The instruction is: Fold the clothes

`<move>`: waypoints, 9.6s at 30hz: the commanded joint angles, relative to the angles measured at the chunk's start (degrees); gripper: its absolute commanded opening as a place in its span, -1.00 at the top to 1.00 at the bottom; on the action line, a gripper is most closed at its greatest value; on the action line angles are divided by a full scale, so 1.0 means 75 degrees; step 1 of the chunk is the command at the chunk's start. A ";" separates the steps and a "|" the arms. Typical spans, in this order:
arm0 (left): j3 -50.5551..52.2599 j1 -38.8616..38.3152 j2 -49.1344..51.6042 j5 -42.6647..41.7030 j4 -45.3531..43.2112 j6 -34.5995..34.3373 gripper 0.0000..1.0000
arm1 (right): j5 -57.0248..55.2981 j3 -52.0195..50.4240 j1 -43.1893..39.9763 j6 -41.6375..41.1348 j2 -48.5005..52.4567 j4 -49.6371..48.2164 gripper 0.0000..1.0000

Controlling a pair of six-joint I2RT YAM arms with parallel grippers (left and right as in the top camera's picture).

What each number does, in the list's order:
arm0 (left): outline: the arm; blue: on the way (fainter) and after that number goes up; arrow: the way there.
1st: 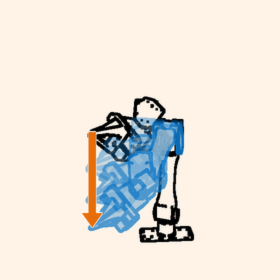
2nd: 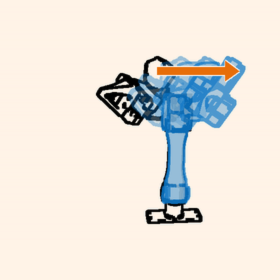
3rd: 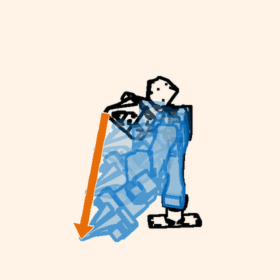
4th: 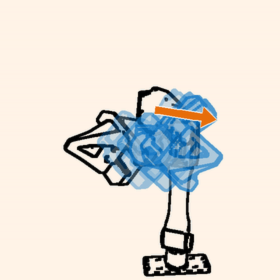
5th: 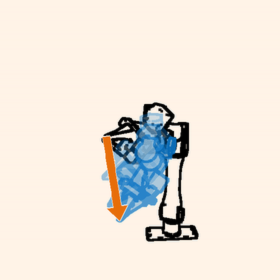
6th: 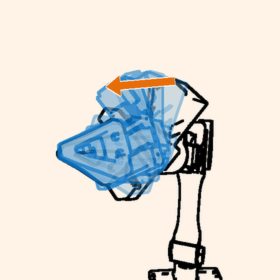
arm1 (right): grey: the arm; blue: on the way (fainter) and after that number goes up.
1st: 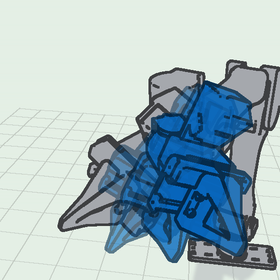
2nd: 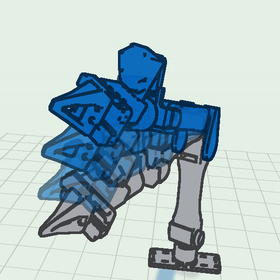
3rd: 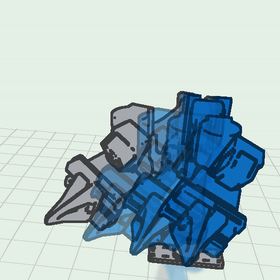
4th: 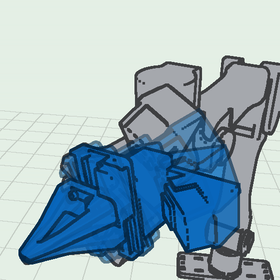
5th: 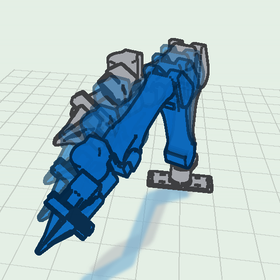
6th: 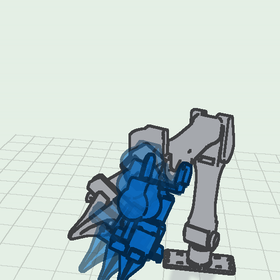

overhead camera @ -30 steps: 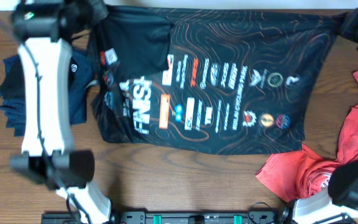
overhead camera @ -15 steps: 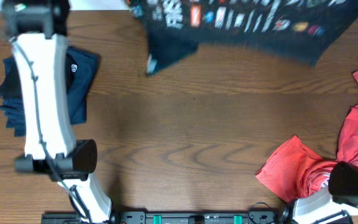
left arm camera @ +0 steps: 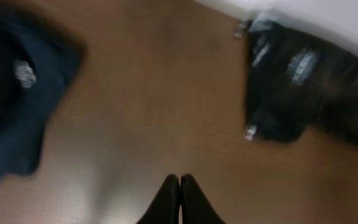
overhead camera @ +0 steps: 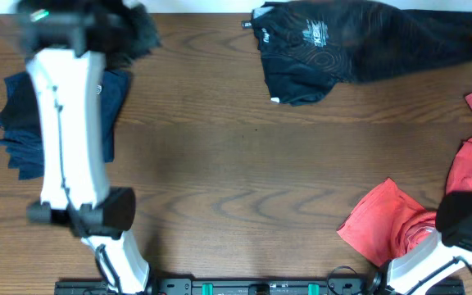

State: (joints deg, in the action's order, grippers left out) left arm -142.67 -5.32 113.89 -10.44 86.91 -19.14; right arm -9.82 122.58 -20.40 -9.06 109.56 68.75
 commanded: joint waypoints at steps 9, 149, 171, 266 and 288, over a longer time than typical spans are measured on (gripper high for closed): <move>0.2789 -0.1478 0.0265 -0.0329 -0.1996 0.0221 0.43 | -0.0321 -0.1070 -0.0085 -0.0157 -0.0079 -0.0047 0.99; 0.8145 0.0478 -0.4564 -0.0950 -0.1982 0.0216 0.88 | 0.0058 -0.4427 -0.0813 -0.0959 -0.0536 0.1116 0.98; 0.9804 0.0478 -0.2885 -0.1466 -0.6239 0.0050 0.88 | 0.1230 -0.4433 -0.0300 -0.0560 -0.0522 -0.1434 0.98; 0.9897 -0.0265 -0.0408 0.0507 -0.7312 0.0052 -0.13 | 0.1116 -0.5855 -0.0233 -0.1070 0.0303 -0.1623 0.37; 0.9894 0.1204 -0.0242 0.1052 -0.5455 -0.0268 0.88 | 0.1035 -0.5869 -0.0233 -0.1072 0.0300 -0.1323 0.47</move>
State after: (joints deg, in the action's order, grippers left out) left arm -69.36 1.30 111.09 -5.72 42.92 -19.77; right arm -1.69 79.00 -22.94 -17.52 111.07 58.52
